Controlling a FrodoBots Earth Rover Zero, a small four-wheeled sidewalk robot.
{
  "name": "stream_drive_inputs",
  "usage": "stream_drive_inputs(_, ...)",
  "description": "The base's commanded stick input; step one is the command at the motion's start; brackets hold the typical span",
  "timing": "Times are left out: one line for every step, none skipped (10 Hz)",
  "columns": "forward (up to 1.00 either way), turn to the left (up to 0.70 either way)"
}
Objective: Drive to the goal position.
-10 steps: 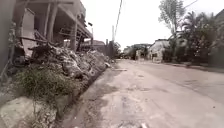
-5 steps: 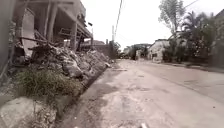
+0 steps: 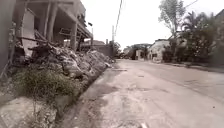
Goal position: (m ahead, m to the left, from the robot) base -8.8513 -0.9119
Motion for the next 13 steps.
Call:
stream_drive_inputs(0.06, 0.0)
stream_drive_inputs(0.06, 0.0)
stream_drive_inputs(0.06, 0.0)
stream_drive_inputs(0.06, 0.0)
stream_drive_inputs(0.06, 0.0)
stream_drive_inputs(0.06, 0.0)
stream_drive_inputs(0.06, 0.0)
stream_drive_inputs(0.06, 0.0)
stream_drive_inputs(0.06, 0.0)
stream_drive_inputs(0.06, 0.0)
stream_drive_inputs(0.06, 0.0)
stream_drive_inputs(0.06, 0.0)
stream_drive_inputs(0.06, 0.0)
